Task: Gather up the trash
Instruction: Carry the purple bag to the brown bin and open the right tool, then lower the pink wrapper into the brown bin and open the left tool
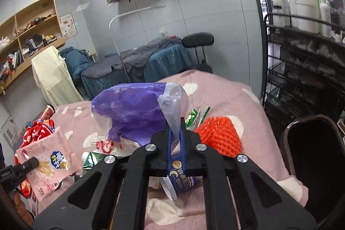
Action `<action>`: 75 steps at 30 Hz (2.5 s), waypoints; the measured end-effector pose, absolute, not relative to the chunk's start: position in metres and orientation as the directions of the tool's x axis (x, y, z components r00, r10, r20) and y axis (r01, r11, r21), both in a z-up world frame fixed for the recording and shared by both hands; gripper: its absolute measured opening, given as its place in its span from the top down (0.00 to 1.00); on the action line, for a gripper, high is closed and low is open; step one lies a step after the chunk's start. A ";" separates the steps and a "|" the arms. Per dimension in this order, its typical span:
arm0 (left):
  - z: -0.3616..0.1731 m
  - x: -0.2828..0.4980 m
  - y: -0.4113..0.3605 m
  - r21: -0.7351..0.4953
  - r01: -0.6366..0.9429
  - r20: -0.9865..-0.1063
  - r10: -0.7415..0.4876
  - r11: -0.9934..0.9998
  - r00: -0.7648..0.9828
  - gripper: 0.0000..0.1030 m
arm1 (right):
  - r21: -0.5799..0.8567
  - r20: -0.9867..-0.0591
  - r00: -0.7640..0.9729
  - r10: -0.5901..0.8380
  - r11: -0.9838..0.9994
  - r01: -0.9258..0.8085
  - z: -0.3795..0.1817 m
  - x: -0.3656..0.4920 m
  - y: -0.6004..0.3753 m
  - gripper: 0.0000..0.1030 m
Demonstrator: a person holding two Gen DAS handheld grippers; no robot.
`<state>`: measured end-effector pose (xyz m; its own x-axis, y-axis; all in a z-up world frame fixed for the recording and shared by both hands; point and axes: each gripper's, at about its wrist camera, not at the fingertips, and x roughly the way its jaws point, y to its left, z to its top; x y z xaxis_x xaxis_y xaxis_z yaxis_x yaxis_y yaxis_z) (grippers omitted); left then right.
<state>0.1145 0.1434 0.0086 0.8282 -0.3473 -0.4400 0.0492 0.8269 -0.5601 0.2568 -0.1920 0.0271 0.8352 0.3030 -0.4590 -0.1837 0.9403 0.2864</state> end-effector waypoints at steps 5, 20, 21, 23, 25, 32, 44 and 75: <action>0.015 0.103 0.130 -0.568 0.088 -0.416 -0.378 0.818 0.827 0.97 | 0.291 -0.406 0.869 0.282 0.941 -0.170 0.045 0.237 -0.207 0.92; 0.020 0.123 -0.006 -0.544 0.402 -0.395 -0.647 0.736 0.652 0.97 | 0.274 -0.438 0.899 -0.011 0.951 0.145 0.024 0.189 -0.332 0.92; 0.020 0.126 -0.015 -0.543 0.420 -0.396 -0.663 0.727 0.635 0.97 | 0.254 -0.452 0.891 -0.053 0.949 0.186 0.019 0.187 -0.344 0.92; 0.018 0.132 -0.036 -0.538 0.456 -0.403 -0.692 0.709 0.599 0.97 | 0.214 -0.481 0.868 -0.127 0.942 0.257 0.008 0.185 -0.364 0.92; 0.016 0.138 -0.053 -0.533 0.482 -0.412 -0.711 0.695 0.570 0.97 | 0.171 -0.505 0.841 -0.194 0.933 0.318 0.000 0.186 -0.381 0.92; 0.010 0.151 -0.105 -0.530 0.547 -0.431 -0.761 0.648 0.484 0.97 | -0.033 -0.619 0.689 -0.377 0.889 0.457 -0.046 0.205 -0.426 0.92; -0.014 0.162 -0.170 -0.518 0.594 -0.492 -0.783 0.615 0.381 0.97 | -0.201 -0.855 0.387 -0.346 0.908 0.368 -0.131 0.259 -0.440 0.84; -0.054 0.222 -0.266 -0.503 0.600 -0.629 -0.740 0.621 0.238 0.97 | -0.044 -0.684 0.620 -0.383 0.871 0.490 -0.067 0.139 -0.434 0.19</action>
<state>0.2218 -0.2664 -0.0537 0.2379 -0.7398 -0.6294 0.6004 0.6214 -0.5034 0.1386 -0.4340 -0.0668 0.6201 -0.3835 -0.6844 0.4901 0.8706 -0.0437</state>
